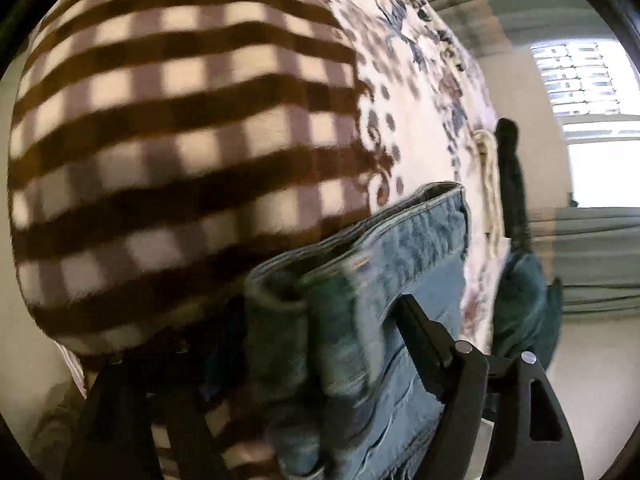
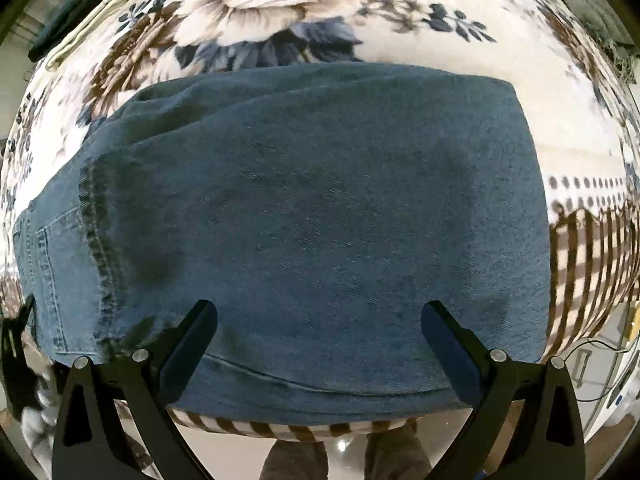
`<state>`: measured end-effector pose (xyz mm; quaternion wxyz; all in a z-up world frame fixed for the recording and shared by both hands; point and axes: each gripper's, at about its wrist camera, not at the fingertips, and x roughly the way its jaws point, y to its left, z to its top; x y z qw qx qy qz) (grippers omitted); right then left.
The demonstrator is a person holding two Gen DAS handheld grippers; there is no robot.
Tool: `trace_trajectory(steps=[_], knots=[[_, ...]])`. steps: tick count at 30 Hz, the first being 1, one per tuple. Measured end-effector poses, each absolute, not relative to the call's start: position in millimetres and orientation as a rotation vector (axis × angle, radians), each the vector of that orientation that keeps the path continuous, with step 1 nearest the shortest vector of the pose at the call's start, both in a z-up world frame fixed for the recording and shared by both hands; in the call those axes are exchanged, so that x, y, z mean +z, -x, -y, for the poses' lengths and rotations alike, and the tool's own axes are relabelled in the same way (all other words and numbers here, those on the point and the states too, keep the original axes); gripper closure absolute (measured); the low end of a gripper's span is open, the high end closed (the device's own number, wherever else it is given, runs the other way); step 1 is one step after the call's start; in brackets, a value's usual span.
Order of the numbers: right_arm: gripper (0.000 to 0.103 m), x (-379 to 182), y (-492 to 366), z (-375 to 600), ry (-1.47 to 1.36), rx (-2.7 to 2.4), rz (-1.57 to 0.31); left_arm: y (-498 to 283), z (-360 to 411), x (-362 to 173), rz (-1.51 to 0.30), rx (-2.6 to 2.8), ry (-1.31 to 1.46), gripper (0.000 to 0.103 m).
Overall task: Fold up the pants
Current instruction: 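Lift the held jeans edge with the left gripper and fold it over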
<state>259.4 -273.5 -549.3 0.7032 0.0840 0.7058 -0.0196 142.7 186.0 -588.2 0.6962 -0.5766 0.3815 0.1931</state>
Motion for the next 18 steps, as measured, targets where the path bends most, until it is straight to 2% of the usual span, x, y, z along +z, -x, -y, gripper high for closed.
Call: trace_trajectory(steps=[1,2,3,5,9,18], knots=[[0.0,-549.7,-259.1,276.7,-0.189,-0.041,-1.566,-146.6,-184.7,-584.5,-0.859,0.444,1.264,0.03],[0.0,-550.5,-258.9,278.9,-0.189,-0.038,-1.563,-150.1,-182.6,-577.6,-0.851,0.455,1.235,0.041],[0.0,-552.0,-255.7,280.8,-0.191,-0.034,-1.56,-151.2,-180.4,-571.9,-0.848,0.473,1.205,0.058],[0.0,-555.0,-255.7,286.4,-0.201,-0.026,-1.556,-150.3,-175.2,-558.2,-0.824,0.488,1.157,0.071],[0.0,-554.1,-255.7,300.9,-0.218,-0.01,-1.547,-150.6,-149.5,-514.6,-0.784,0.484,0.96,0.079],[0.0,-518.8,-266.2,341.8,-0.193,0.027,-1.468,-183.2,-32.6,-391.4,-0.743,0.375,0.506,0.08]])
